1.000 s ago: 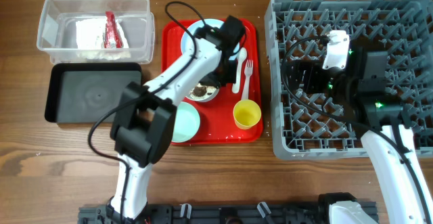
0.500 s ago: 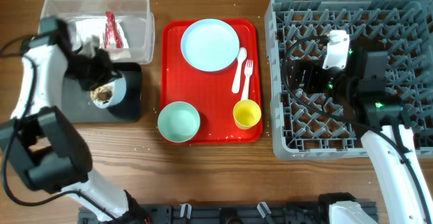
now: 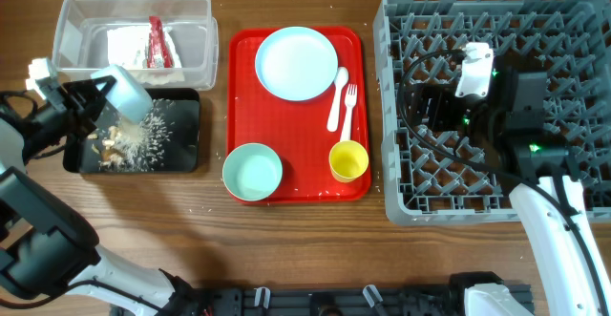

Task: Sort waste into correct bins and load items into the dishwasher rack
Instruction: 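Tip the bowl over the black tray to dump the rice, then set the empty blue bowl back on the red tray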

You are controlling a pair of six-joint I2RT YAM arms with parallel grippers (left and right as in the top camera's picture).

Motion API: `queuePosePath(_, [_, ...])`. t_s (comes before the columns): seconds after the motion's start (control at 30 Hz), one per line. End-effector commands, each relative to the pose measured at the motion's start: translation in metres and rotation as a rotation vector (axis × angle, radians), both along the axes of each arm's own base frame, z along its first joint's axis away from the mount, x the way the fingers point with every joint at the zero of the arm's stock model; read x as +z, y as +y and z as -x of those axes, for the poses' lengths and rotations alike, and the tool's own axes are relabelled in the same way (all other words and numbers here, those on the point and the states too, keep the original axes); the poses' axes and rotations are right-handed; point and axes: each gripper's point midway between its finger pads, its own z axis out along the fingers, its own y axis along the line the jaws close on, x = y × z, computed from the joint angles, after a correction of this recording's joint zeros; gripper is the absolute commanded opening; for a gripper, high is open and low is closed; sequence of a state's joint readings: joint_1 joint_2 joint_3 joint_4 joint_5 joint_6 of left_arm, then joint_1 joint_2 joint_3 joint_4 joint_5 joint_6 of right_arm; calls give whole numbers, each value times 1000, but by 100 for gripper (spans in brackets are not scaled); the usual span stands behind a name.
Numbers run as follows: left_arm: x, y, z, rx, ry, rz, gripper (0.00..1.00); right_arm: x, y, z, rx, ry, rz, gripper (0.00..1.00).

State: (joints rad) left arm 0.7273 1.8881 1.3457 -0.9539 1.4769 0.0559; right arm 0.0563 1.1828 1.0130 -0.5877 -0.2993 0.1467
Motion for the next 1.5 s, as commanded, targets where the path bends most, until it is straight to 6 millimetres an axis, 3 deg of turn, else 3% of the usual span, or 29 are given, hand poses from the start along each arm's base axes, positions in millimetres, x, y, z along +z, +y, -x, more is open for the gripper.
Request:
queuePosePath(0.0, [15, 4, 3, 14, 7, 141, 4, 8, 4, -3, 6, -13, -23, 100])
queuePosePath(0.23, [14, 5, 2, 18, 52, 177, 4, 8, 4, -3, 6, -13, -23, 100])
queuePosePath(0.4, [0, 8, -1, 32, 104, 114, 4, 8, 4, -3, 4, -12, -25, 100])
queuePosePath(0.5, [6, -3, 0, 10, 117, 108, 4, 9, 4, -4, 4, -16, -25, 100])
queuePosePath(0.57, [6, -16, -1, -7, 139, 11, 4, 10, 4, -4, 4, -20, -25, 100])
queuePosePath(0.6, [-19, -11, -5, 44, 254, -197, 4, 10, 4, -4, 4, -20, -25, 100])
queuePosePath(0.63, [-29, -9, -7, 84, 354, -206, 4, 10, 4, -4, 7, -21, -22, 100])
queuePosePath(0.73, [8, -24, -13, 13, 212, -35, 4, 10, 4, -4, 7, -21, -22, 100])
queuePosePath(0.87, [26, -28, -14, -18, 157, 46, 4, 10, 4, -4, 8, -22, -20, 100])
queuePosePath(0.93, [18, -29, -17, -4, 186, 5, 4, 10, 4, -4, 8, -23, -20, 100])
queuePosePath(1.03, [21, -72, -26, -56, 197, -181, 4, 10, 4, -4, 7, -22, -21, 100])
queuePosePath(1.13, [20, -134, -37, -93, 191, -521, 4, 10, 4, -4, 7, -22, -21, 100])
queuePosePath(1.23, [-15, -217, -36, -183, 174, -895, 4, 9, 4, -4, 7, -18, -20, 100])
queuePosePath(1.3, [-48, -258, -26, -242, 168, -1141, 4, 8, 4, -3, 7, -14, -20, 100])
queuePosePath(1.37, [-71, -277, -17, -286, 179, -1253, 4, 8, 4, -3, 7, -14, -20, 100])
queuePosePath(1.4, [-92, -296, -7, -348, 188, -1304, 4, 8, 4, -3, 7, -14, -20, 100])
queuePosePath(1.47, [-119, -311, 2, -408, 210, -1363, 4, 8, 4, -2, 7, -10, -21, 100])
